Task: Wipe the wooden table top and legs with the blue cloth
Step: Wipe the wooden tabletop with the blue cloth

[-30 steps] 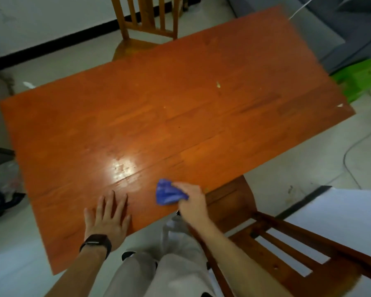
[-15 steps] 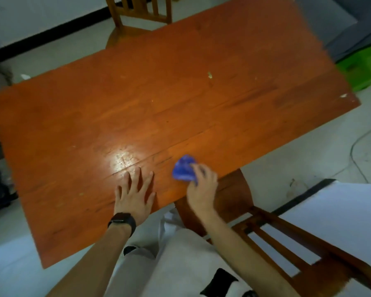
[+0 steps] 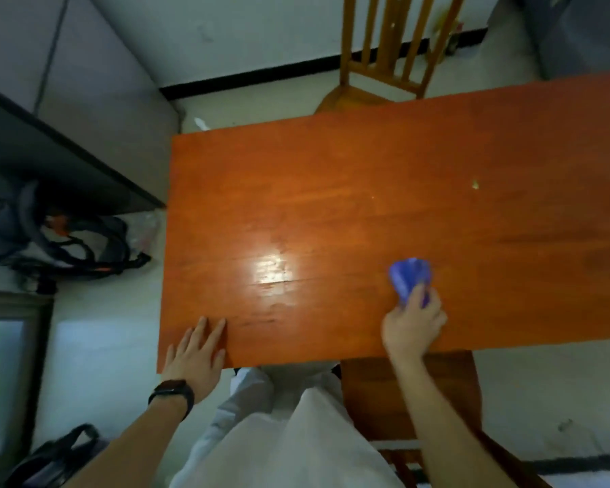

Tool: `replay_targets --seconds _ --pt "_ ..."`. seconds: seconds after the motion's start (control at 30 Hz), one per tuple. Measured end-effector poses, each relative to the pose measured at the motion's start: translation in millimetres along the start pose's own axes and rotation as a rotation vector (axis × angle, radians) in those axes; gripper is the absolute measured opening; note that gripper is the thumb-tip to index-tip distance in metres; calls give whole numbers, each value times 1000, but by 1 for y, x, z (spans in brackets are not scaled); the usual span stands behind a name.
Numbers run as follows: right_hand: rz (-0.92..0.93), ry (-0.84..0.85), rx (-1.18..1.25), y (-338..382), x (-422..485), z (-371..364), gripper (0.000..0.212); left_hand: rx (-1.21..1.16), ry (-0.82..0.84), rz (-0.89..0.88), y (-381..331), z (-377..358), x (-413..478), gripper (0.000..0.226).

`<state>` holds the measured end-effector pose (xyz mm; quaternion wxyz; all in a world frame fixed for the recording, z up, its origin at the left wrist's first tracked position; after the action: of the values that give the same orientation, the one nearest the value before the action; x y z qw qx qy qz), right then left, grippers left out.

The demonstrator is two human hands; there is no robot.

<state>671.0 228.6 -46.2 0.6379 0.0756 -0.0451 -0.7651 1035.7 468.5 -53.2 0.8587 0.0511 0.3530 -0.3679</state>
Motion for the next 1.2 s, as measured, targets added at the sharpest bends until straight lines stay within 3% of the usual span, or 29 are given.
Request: replay_targets --seconds 0.1,0.17,0.27,0.4,0.43,0.53,0.7,0.83,0.93,1.07,1.1,1.2 --pt "648 356 -49 145 -137 -39 75 -16 17 13 5 -6 -7 61" --pt "893 607 6 192 -198 -57 72 -42 10 10 7 -5 -9 61" --pt "753 586 190 201 -157 -51 63 -94 -24 10 20 5 -8 63" --pt "396 70 81 119 -27 -14 57 -141 -77 -3 52 18 -1 64" --pt "291 9 48 91 -12 -10 56 -145 -97 -7 63 21 1 64" --pt "74 11 -70 60 -32 -16 60 -160 -96 -31 96 20 9 64" --pt "208 63 -60 169 -171 -46 61 -223 -50 -226 127 18 17 64" --pt "368 288 -30 244 -270 -70 76 -224 12 -306 144 28 28 61" --pt "504 501 27 274 -304 -79 75 -182 25 -378 141 49 39 58" --pt "501 796 388 304 -299 -65 62 -163 40 -439 129 77 60 62" --pt "470 773 445 310 -281 -53 61 -155 30 -462 123 86 67 62" --pt "376 486 502 308 -189 -32 59 -89 12 -522 101 109 89 60"
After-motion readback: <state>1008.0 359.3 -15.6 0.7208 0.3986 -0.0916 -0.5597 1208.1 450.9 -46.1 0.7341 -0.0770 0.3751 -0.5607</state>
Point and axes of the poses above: each hand's wrist, its own x-axis towards the middle knuckle, its own z-axis out of the back of the hand, y = z × x, the point moved 9 cm from there along x, towards the middle knuckle, and after that the axes turned 14 degrees about -x, right-handed, at the moved point
